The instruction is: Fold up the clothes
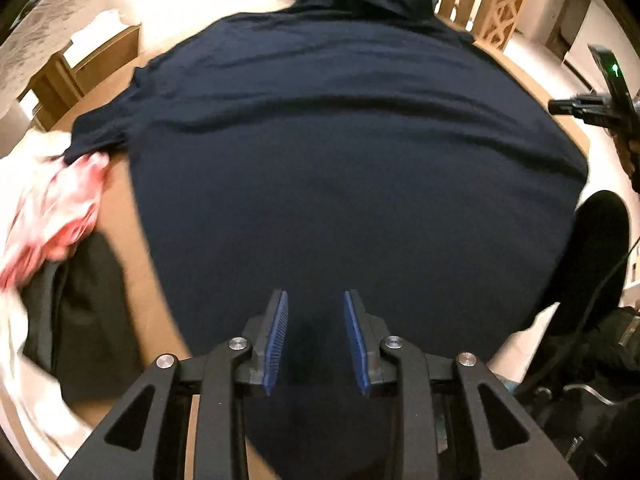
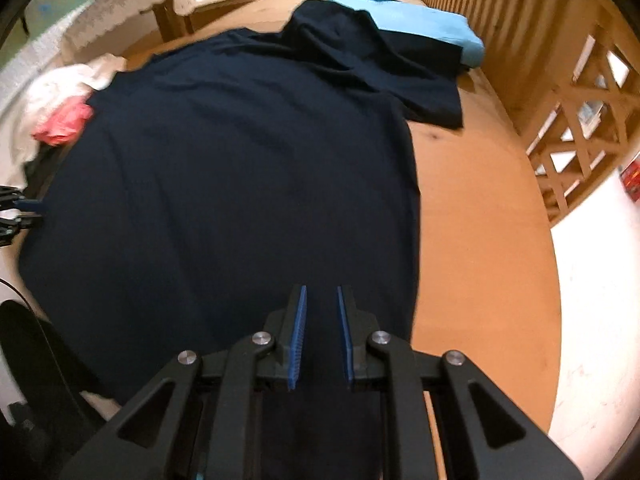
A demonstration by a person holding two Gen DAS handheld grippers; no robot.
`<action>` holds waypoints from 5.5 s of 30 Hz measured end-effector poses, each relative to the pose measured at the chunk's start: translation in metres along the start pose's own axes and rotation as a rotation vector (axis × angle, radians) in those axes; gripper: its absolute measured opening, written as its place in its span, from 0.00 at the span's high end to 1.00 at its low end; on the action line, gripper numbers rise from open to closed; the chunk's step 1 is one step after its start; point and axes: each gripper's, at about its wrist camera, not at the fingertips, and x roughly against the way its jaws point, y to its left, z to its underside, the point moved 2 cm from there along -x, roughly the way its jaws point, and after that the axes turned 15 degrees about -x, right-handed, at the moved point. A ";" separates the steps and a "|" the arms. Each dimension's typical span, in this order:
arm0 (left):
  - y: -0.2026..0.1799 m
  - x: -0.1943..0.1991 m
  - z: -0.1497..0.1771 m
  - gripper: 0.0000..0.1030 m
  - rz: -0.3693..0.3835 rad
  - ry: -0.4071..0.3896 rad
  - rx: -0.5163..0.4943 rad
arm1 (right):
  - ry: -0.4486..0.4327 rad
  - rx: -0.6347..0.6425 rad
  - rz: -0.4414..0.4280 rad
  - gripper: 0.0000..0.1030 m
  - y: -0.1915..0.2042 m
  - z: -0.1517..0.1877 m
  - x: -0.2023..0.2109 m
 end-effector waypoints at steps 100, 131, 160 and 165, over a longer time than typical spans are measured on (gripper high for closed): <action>0.350 -0.031 -0.040 0.97 -0.179 0.021 0.173 | 0.047 0.310 -0.182 0.59 0.316 -0.351 -0.191; 0.302 0.034 0.024 0.47 -0.220 0.040 0.135 | 0.044 0.662 -0.402 0.52 0.493 -0.303 -0.150; 0.257 0.023 -0.004 0.44 -0.175 0.005 0.011 | 0.092 0.657 -0.411 0.90 0.348 -0.261 -0.116; 0.256 0.026 -0.024 0.43 -0.201 -0.004 -0.009 | 0.110 0.587 -0.374 0.79 0.327 -0.266 -0.129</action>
